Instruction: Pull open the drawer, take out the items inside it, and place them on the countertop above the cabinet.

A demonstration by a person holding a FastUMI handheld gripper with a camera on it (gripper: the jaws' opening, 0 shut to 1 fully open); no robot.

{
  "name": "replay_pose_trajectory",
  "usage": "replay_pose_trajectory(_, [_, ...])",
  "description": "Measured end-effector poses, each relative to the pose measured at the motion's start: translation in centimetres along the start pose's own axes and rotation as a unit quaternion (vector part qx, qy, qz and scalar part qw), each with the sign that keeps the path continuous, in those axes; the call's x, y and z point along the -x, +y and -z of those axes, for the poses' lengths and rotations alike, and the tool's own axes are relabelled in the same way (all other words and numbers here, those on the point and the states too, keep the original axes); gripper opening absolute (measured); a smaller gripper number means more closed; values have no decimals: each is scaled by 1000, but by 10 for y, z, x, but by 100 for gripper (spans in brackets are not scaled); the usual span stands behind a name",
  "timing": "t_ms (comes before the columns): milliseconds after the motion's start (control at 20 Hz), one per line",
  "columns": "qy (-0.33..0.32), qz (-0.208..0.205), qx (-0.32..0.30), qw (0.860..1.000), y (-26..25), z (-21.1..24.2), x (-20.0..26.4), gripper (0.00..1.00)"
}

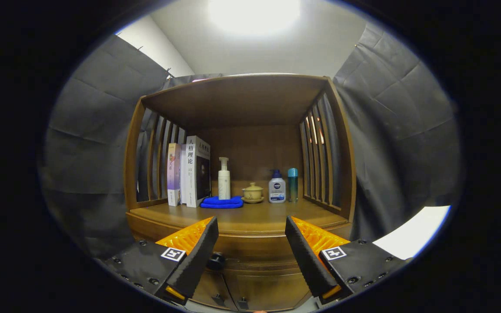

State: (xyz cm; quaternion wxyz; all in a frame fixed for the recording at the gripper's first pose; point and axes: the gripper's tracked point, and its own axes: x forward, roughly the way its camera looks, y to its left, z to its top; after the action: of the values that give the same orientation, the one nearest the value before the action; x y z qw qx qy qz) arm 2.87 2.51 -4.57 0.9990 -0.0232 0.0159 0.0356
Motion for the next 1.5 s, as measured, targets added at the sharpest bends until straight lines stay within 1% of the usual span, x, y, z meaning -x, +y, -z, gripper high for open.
replay_pose_trajectory(550, [44, -23, -11, 999, 38, 55, -35, 98])
replay_pose_trajectory(850, [74, -30, -15, 997, 51, 87, -47, 98])
replay_pose_trajectory(1150, [104, -25, -25, 994, 56, 120, -53, 98])
replay_pose_trajectory(1400, [117, -22, -23, 993, 59, 136, -56, 77])
replay_pose_trajectory(1500, [121, -23, -21, 992, 62, 141, -57, 65])
